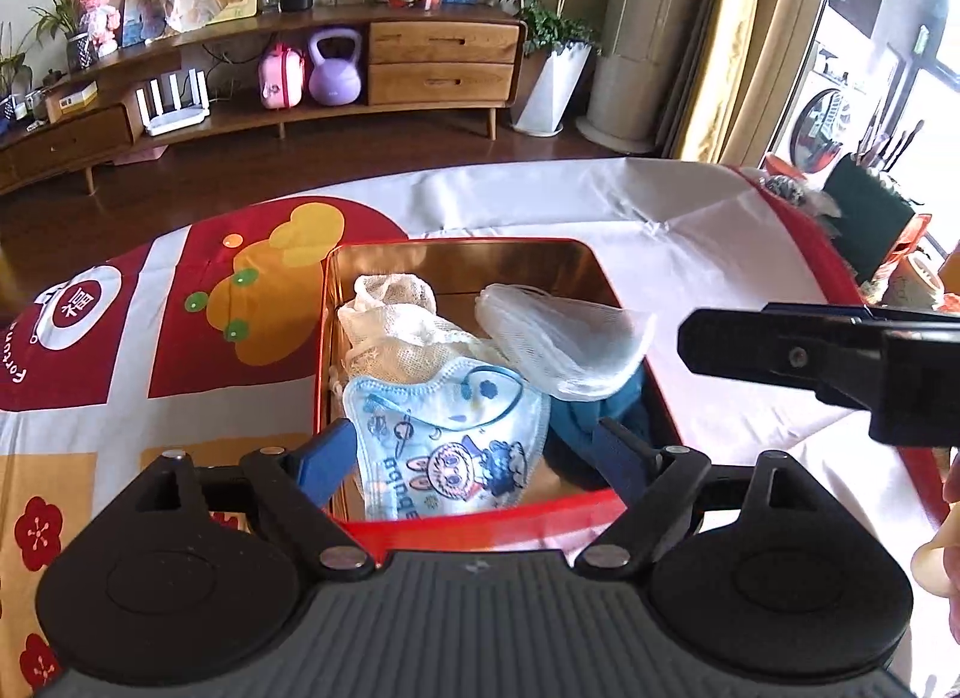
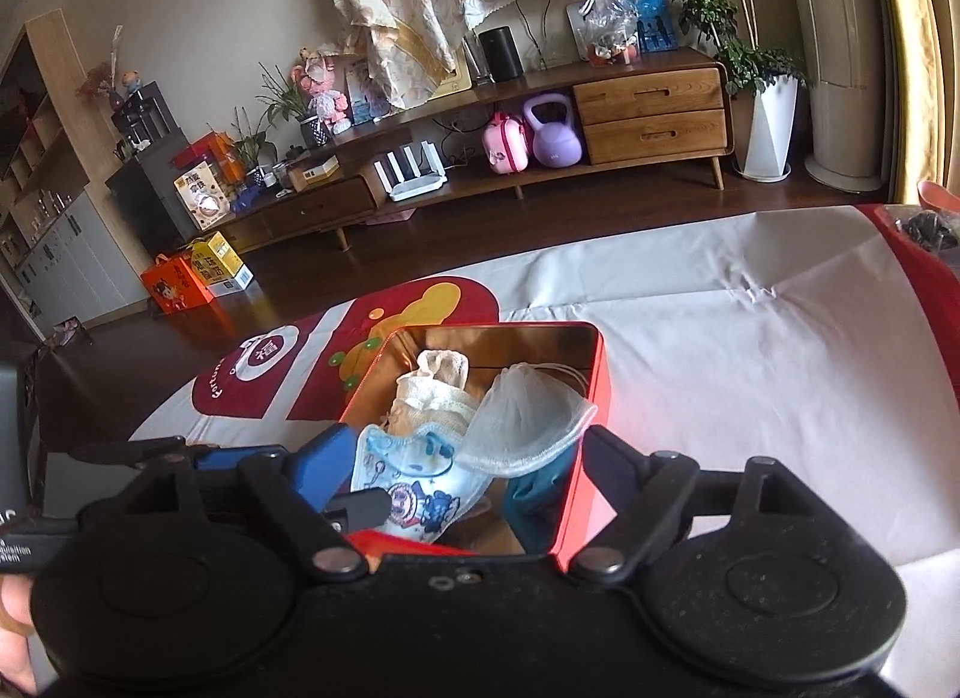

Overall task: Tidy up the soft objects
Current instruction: 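Open both grippers to drop the bags in the tin and withdraw, then move both grippers toward the cotton swabs and white cloth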

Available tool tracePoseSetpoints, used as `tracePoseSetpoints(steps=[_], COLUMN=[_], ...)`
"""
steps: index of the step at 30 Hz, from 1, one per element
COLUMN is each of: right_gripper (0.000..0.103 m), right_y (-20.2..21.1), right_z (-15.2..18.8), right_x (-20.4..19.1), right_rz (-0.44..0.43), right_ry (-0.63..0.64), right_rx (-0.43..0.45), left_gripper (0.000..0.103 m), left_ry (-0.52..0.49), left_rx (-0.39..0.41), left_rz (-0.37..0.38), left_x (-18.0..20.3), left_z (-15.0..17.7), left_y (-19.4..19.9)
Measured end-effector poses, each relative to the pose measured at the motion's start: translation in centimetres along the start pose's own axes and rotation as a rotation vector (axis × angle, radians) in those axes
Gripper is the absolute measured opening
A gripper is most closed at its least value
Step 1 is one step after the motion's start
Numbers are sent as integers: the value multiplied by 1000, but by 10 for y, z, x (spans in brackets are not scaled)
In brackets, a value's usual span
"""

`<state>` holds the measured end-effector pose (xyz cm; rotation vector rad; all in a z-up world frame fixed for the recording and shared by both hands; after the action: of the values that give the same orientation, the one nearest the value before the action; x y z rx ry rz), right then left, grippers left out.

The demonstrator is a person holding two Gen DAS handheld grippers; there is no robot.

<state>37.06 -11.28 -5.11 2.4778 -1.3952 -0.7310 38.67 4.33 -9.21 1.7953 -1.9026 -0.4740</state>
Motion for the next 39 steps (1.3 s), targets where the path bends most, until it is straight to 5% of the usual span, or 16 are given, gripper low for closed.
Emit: tracePoseSetpoints(steps=[17, 32, 36, 39], right_gripper=[101, 102, 102, 102], right_y=[74, 117, 123, 127], right_z=[18, 73, 92, 104], right_x=[-32, -48, -55, -59], right_rz=[-48, -75, -77, -76], right_ry=[70, 150, 178, 199], right_rx=[8, -41, -61, -66], left_gripper=[86, 86, 103, 103], left_ry=[39, 60, 66, 75], left_rx=[41, 35, 41, 47], left_rz=[35, 58, 68, 68], left_x=[4, 0, -2, -4], left_z=[10, 52, 69, 81], left_y=[83, 142, 155, 162])
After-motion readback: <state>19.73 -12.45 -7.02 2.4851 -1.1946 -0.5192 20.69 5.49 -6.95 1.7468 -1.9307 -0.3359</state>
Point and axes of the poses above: each gripper's, at about its wrist camera, not at the fingertips, and y roughly against the way its jaws point, x to its right, z to its underside, the point moved 6 cm from there along -y, roughly the way its jaws point, and after that the axes turned 15 degrees about x, right-handed, at the moved point
